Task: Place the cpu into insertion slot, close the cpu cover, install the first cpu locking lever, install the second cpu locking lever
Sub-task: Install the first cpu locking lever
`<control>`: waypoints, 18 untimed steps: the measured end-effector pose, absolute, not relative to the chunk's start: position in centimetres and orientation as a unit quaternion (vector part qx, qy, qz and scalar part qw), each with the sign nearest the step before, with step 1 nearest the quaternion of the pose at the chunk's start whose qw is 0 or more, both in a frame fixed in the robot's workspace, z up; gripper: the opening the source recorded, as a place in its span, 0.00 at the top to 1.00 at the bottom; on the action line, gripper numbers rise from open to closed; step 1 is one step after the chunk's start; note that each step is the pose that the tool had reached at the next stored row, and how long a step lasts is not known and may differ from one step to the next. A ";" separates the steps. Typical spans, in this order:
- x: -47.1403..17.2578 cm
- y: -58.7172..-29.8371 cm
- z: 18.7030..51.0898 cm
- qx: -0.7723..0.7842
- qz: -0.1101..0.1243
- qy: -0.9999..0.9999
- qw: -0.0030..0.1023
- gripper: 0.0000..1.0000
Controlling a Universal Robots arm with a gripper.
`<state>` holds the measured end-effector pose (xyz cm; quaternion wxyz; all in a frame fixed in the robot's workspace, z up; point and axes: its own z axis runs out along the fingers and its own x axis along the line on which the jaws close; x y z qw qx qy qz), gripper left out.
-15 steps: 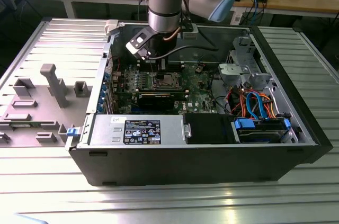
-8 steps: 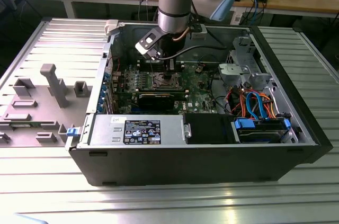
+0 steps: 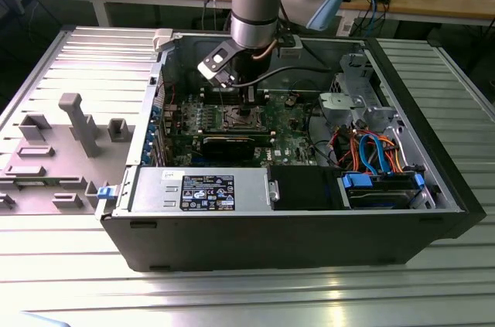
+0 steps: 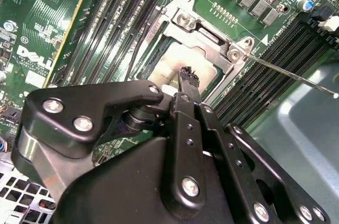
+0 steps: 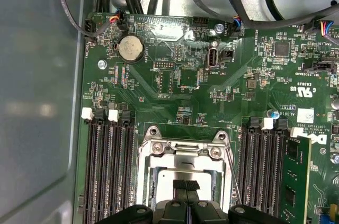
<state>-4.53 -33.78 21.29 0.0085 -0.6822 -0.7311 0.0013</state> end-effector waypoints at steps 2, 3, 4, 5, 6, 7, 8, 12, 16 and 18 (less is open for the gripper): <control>-4.5 -33.8 21.4 -0.682 0.001 -0.731 0.009 0.89; -4.5 -33.8 21.5 -0.682 0.001 -0.731 0.008 0.89; -4.5 -33.8 21.6 -0.682 0.001 -0.731 0.008 0.89; -4.5 -33.8 21.8 -0.682 0.001 -0.731 0.008 0.89; -4.5 -33.8 21.9 -0.682 0.001 -0.731 0.008 0.89; -4.5 -33.8 22.0 -0.682 0.001 -0.731 0.008 0.89; -4.5 -33.8 22.3 -0.682 0.001 -0.731 0.008 0.89; -4.5 -33.8 23.2 -0.682 0.001 -0.731 0.008 0.89; -4.5 -33.8 23.8 -0.682 0.001 -0.731 0.008 0.89; -4.5 -33.8 24.1 -0.682 0.001 -0.731 0.008 0.89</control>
